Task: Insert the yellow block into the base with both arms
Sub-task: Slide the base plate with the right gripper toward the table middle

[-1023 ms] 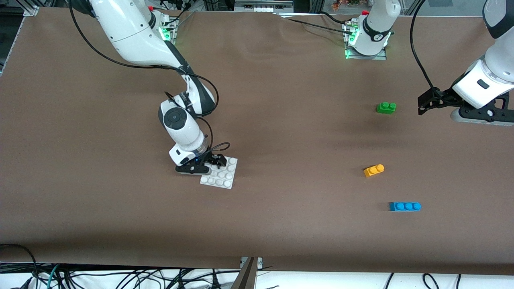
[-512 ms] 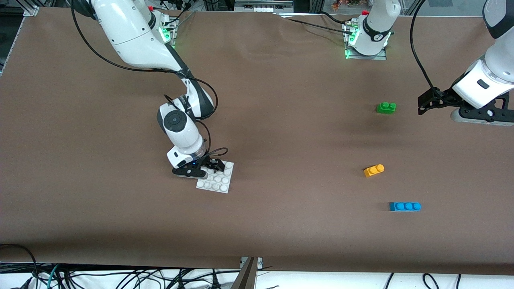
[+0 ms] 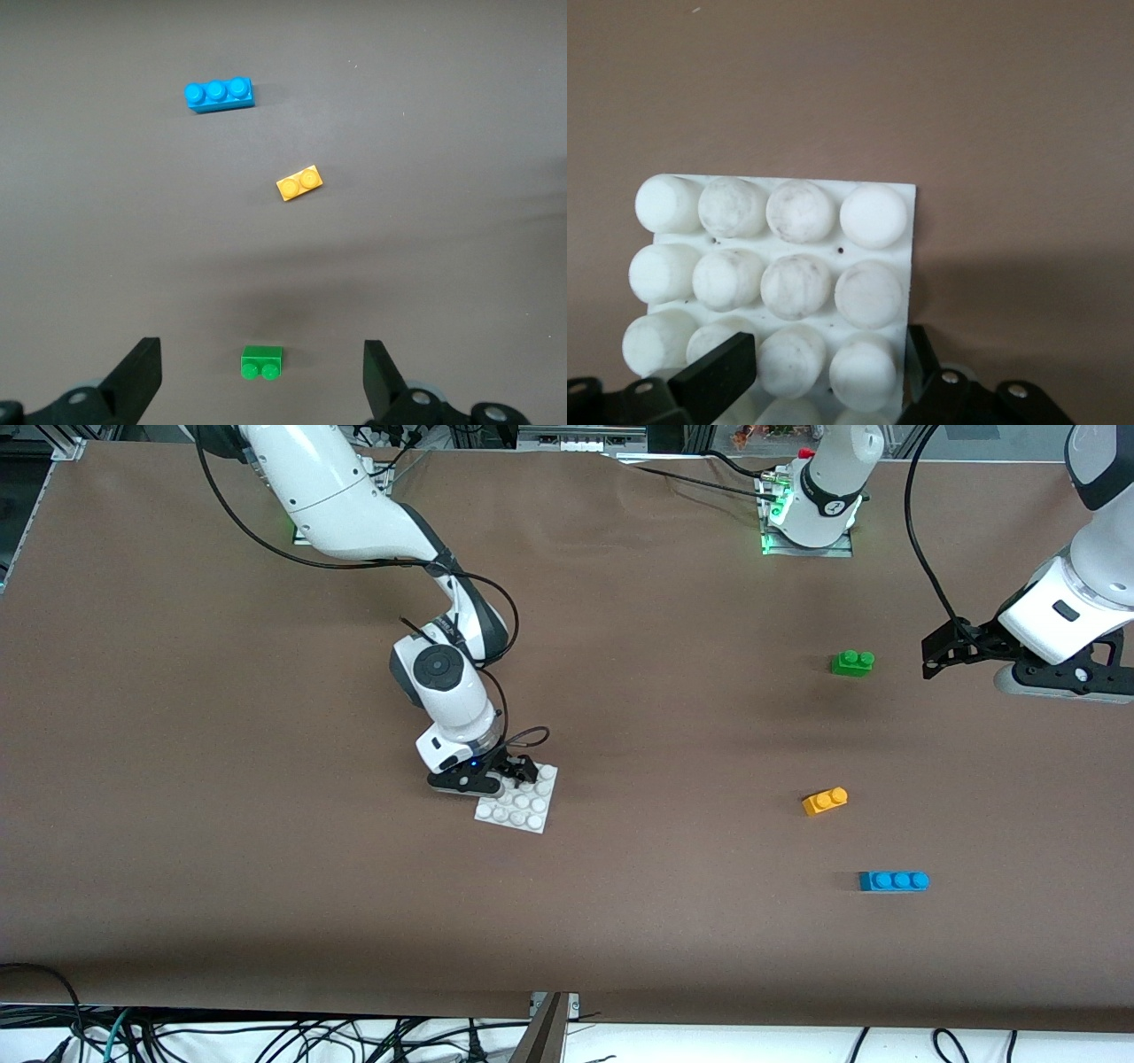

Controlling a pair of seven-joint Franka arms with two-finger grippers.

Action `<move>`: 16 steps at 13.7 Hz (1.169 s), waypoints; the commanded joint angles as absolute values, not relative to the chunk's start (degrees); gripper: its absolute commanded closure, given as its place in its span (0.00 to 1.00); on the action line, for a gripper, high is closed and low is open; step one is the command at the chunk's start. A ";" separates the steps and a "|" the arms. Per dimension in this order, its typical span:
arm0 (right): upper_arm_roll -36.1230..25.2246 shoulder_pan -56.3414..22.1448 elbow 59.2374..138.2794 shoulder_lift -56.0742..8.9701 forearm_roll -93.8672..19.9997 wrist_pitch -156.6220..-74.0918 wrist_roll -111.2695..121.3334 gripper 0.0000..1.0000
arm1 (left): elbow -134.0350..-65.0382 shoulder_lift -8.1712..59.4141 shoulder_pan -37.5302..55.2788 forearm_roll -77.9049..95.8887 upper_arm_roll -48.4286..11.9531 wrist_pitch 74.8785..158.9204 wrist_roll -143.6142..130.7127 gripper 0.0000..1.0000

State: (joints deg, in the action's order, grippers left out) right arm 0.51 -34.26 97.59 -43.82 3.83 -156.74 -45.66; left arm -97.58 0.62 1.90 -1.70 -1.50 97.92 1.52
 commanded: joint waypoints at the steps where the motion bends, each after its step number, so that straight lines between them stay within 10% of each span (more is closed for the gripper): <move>1: 0.18 -37.43 95.54 -45.09 5.01 -156.97 -47.11 0.23 | -95.89 1.32 1.93 -1.58 -1.49 96.68 1.58 0.00; 16: -1.67 -48.60 95.27 -44.82 19.67 -156.89 -46.93 0.23 | -95.89 1.23 1.93 -1.58 -1.49 96.59 1.58 0.00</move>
